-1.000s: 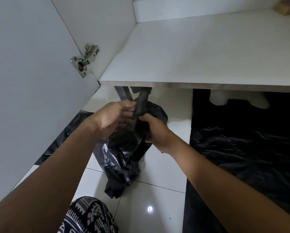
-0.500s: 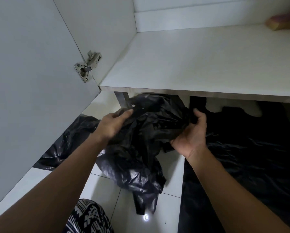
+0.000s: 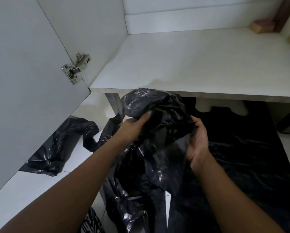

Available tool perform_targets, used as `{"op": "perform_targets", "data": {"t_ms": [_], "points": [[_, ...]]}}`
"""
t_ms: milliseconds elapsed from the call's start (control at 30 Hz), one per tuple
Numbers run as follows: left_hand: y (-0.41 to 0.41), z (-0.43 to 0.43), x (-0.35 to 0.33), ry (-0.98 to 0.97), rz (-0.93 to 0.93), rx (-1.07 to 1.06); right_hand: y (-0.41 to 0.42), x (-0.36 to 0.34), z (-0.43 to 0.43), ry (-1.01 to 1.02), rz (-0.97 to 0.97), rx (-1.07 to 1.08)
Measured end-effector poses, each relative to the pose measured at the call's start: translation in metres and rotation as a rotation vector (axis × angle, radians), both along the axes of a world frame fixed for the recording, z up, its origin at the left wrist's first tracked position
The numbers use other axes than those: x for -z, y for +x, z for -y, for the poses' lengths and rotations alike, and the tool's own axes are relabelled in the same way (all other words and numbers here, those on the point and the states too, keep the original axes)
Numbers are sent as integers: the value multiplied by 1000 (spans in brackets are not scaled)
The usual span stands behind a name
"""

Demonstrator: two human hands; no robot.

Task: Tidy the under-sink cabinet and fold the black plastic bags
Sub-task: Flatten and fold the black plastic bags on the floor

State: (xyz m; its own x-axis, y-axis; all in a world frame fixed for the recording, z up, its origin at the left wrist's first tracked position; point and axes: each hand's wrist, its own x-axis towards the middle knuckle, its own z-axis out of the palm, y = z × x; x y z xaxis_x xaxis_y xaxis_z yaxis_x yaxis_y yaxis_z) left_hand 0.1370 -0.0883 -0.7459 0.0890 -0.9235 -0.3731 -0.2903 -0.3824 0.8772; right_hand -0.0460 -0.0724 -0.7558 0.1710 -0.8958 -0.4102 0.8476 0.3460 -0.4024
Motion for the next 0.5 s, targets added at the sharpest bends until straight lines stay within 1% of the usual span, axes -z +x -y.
{"op": "perform_targets", "data": {"t_ms": [33,67,133,167,200,267,333,367,400,467,500], "points": [[-7,1,2,45,-121,-1,-4,-10,-7,-33,-53,-12],[-15,1,4,40,-196,-12,-9,-18,-13,-68,-112,6],[-27,2,5,-43,-260,-83,-18,-39,-27,-94,-298,19],[-29,4,6,-78,-278,-125,-25,-44,-29,-95,-418,9],[-29,6,4,-107,-295,-142,-37,-37,-28,-99,-492,-8],[-22,12,1,-154,-289,-66,-75,-15,-24,-52,-624,-52],[-15,20,-6,-158,-190,95,-110,2,-24,-19,-918,-55],[-13,24,-12,-126,-120,176,-127,10,-25,-7,-1049,-66],[-14,29,-19,-81,-28,256,-143,21,-27,36,-1144,-80],[-23,38,-32,29,163,414,-168,31,-35,114,-1254,-114],[-31,42,-35,89,210,482,-179,35,-38,150,-1293,-127]]}}
